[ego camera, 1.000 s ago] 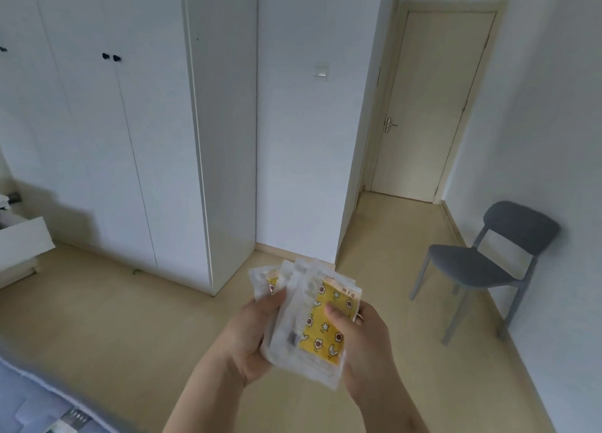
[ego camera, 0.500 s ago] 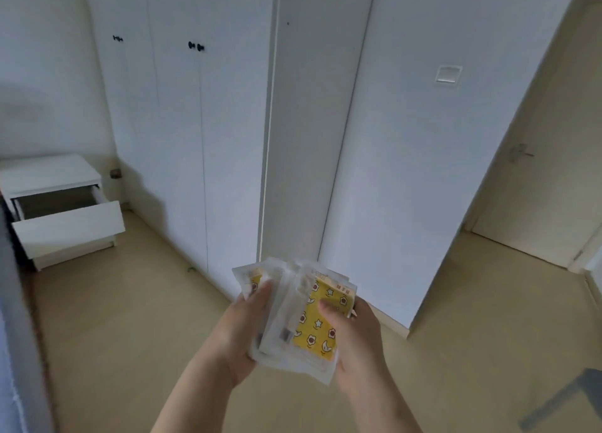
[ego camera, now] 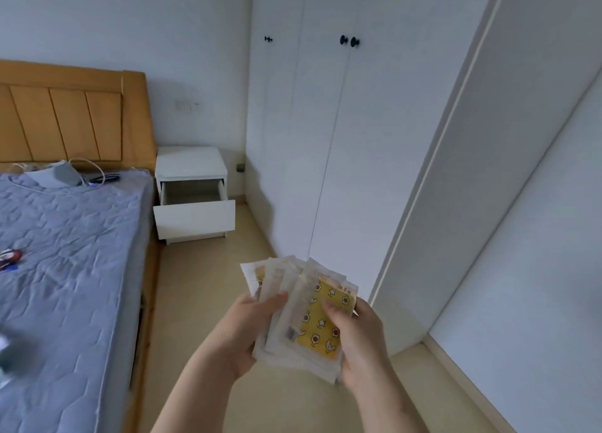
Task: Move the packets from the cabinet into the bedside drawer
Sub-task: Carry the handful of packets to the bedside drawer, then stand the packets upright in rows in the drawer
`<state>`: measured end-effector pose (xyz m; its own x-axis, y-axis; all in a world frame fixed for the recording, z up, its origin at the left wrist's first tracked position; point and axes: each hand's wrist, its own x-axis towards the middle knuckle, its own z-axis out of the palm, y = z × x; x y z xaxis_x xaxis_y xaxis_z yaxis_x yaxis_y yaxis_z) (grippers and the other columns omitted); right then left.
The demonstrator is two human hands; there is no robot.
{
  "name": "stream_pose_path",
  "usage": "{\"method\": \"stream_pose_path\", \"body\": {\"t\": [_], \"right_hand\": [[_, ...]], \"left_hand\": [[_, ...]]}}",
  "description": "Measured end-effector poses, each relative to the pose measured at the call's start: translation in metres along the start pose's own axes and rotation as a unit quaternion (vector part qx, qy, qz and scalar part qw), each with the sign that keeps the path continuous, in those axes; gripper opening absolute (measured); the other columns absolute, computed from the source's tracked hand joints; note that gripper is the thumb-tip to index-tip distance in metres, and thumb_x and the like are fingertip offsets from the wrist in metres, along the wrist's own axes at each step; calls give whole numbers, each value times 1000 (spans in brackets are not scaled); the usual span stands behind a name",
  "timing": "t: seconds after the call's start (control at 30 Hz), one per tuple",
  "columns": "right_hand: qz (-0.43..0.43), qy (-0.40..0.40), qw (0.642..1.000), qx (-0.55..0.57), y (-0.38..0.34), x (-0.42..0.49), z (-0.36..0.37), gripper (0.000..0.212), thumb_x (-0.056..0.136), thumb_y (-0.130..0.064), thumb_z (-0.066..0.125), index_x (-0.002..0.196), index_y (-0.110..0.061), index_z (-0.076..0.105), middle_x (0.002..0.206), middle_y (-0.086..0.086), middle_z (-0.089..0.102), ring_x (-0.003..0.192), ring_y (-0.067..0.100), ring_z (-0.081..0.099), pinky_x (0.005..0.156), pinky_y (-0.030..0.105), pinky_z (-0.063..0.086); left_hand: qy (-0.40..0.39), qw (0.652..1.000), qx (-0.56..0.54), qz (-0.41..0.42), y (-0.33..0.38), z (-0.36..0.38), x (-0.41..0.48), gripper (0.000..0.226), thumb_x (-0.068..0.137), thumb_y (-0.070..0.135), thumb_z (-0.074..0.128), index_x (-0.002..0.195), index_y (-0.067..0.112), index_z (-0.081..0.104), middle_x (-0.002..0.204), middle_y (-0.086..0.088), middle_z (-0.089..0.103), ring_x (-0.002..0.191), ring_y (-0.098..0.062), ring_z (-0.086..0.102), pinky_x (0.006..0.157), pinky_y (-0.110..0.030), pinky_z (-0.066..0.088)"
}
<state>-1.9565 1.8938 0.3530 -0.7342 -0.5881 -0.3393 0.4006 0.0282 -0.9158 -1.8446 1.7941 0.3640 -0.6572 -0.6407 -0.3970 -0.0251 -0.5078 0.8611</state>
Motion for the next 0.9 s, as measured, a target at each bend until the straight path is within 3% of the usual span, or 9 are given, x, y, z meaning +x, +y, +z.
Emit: {"method": "stream_pose_path", "body": {"t": [0.27, 0.47, 0.6, 0.73, 0.9], "right_hand": [[-24, -70, 996, -42, -53, 156, 116, 13, 85, 0, 63, 94, -9, 67, 91, 14, 73, 86, 34, 70, 77, 55, 56], [24, -125, 990, -57, -58, 249, 209, 13, 87, 2, 60, 92, -8, 66, 90, 15, 72, 84, 33, 69, 77, 53, 56], [53, -187, 978, -81, -52, 310, 273, 15, 90, 0, 56, 98, -9, 65, 92, 15, 72, 84, 32, 69, 75, 51, 57], [81, -226, 964, -113, -47, 379, 329, 16, 91, -1, 55, 100, -11, 64, 90, 11, 72, 79, 26, 70, 61, 38, 56], [59, -260, 956, -121, -74, 486, 403, 16, 90, -3, 56, 103, -12, 63, 95, 11, 72, 85, 28, 70, 74, 49, 58]], "left_hand": [[56, 996, -49, 48, 102, -49, 150, 16, 96, 14, 51, 102, 5, 64, 90, -18, 73, 81, -34, 71, 77, -46, 55], [90, 994, -46, 40, 159, -106, 230, 18, 93, 15, 55, 106, 8, 65, 94, -17, 73, 84, -35, 71, 74, -48, 56], [126, 991, -19, 51, 190, -154, 276, 23, 88, 12, 60, 111, 7, 63, 98, -17, 73, 88, -35, 70, 79, -50, 55], [158, 985, 40, 55, 216, -194, 337, 20, 90, 15, 60, 109, 10, 64, 98, -12, 74, 91, -31, 70, 88, -52, 52], [178, 980, 60, 57, 283, -223, 434, 22, 87, 14, 62, 109, 10, 62, 95, -11, 74, 85, -29, 72, 73, -44, 58]]}}
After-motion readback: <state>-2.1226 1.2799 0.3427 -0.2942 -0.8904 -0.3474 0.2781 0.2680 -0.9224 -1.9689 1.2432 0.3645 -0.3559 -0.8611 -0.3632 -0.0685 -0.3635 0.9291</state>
